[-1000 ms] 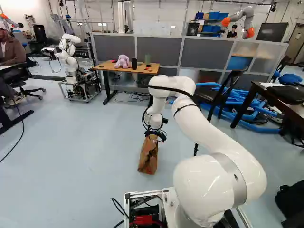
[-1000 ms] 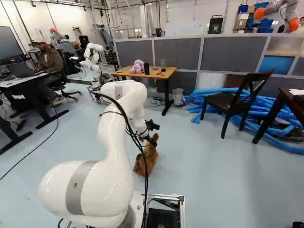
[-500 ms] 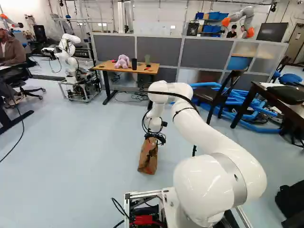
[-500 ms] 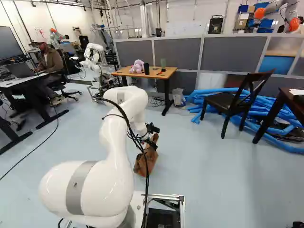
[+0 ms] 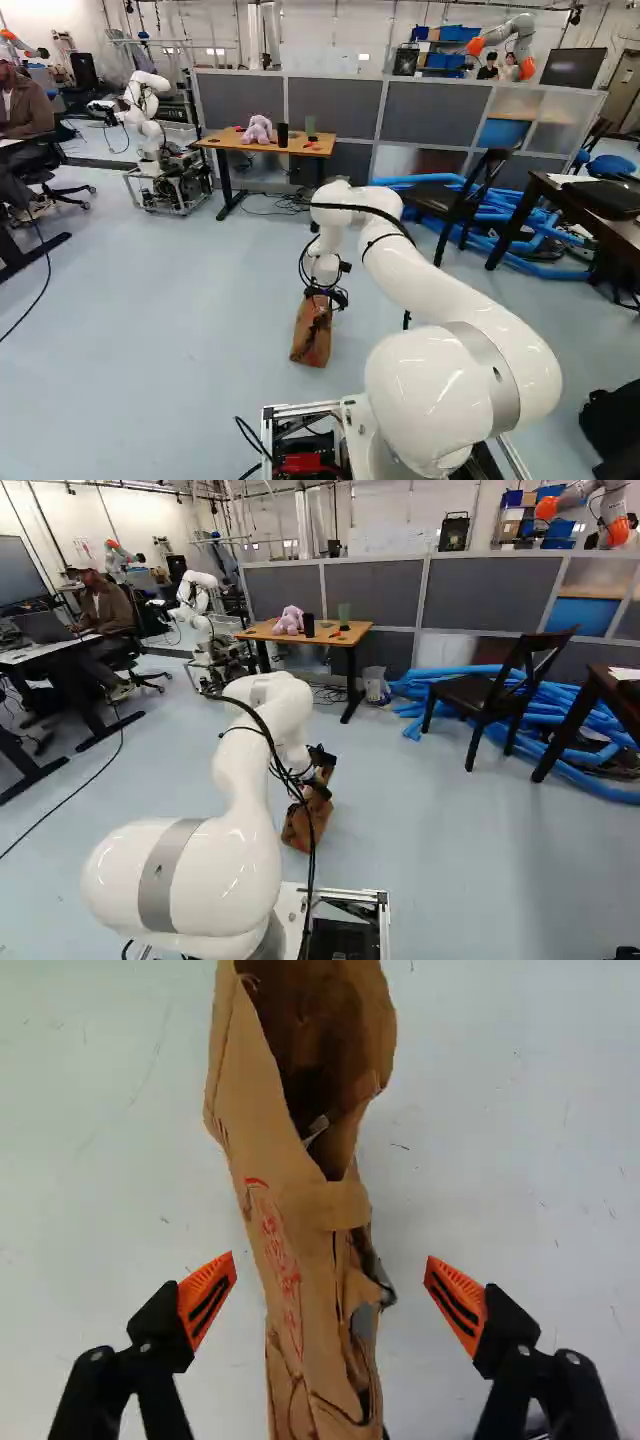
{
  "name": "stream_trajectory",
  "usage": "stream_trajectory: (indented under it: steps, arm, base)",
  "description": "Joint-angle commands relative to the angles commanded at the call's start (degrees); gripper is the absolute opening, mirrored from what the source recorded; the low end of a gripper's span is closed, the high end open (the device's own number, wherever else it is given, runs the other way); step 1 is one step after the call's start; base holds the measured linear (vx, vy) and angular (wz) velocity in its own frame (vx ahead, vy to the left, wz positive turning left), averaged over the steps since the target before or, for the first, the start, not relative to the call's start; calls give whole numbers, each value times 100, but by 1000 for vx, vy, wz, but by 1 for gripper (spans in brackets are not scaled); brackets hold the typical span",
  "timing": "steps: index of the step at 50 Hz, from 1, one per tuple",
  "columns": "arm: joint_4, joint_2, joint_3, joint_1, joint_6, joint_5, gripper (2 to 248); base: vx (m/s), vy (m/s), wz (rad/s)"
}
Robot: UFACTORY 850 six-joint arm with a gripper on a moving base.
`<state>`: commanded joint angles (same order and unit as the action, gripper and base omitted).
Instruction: Pick up the bag on the ground and place it on the table
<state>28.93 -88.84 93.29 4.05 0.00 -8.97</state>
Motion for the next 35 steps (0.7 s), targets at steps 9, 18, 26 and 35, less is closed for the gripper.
stream_trajectory:
  steps: [9,18,26,35]
  arm:
    - [0,-199,195,0,0,0,247]
    - [0,-399,395,0,0,0,247]
    - [0,-555,553,0,0,0,247]
    - [0,-595,593,0,0,0,236]
  base:
    - [0,0,0]
    - [0,0,0]
    - [0,0,0]
    - [0,0,0]
